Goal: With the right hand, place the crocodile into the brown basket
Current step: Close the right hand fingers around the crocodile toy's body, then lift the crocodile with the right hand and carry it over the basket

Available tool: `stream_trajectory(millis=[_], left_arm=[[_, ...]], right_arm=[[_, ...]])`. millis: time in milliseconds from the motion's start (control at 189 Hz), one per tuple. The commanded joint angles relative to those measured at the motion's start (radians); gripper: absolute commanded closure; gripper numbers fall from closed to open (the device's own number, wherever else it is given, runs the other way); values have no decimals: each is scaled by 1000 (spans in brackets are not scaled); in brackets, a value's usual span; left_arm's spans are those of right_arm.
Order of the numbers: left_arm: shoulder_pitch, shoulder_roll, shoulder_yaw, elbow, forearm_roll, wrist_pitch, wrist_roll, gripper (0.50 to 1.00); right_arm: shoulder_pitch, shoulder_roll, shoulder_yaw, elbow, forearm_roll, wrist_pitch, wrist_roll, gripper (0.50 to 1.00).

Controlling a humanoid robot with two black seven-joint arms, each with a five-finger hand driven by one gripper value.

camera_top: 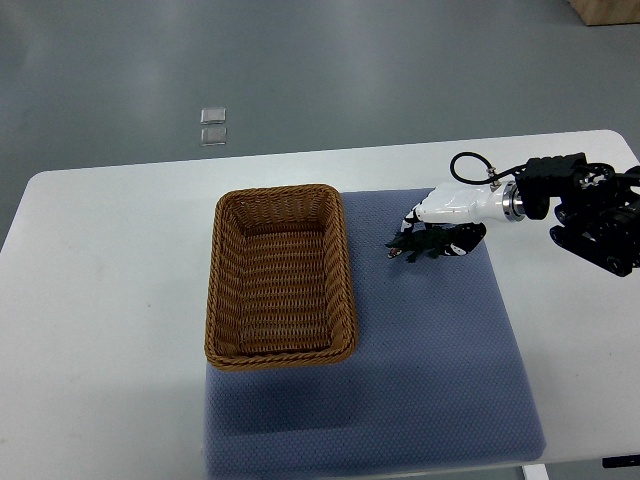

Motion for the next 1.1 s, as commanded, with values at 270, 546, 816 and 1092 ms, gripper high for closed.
stream_trajectory(millis=[270,546,816,1092], left_arm=[[1,0,0,0,0,0,0,500],[0,0,0,0,0,0,0,500],[0,0,0,0,0,0,0,500],[1,0,0,0,0,0,0,500]], right_arm=[[55,-11,5,0,72,2,14,1000],[81,-9,4,0,103,5,14,1000],[98,-3,10,5,164,0,14,1000],[182,21,19,51,174,3,14,1000]])
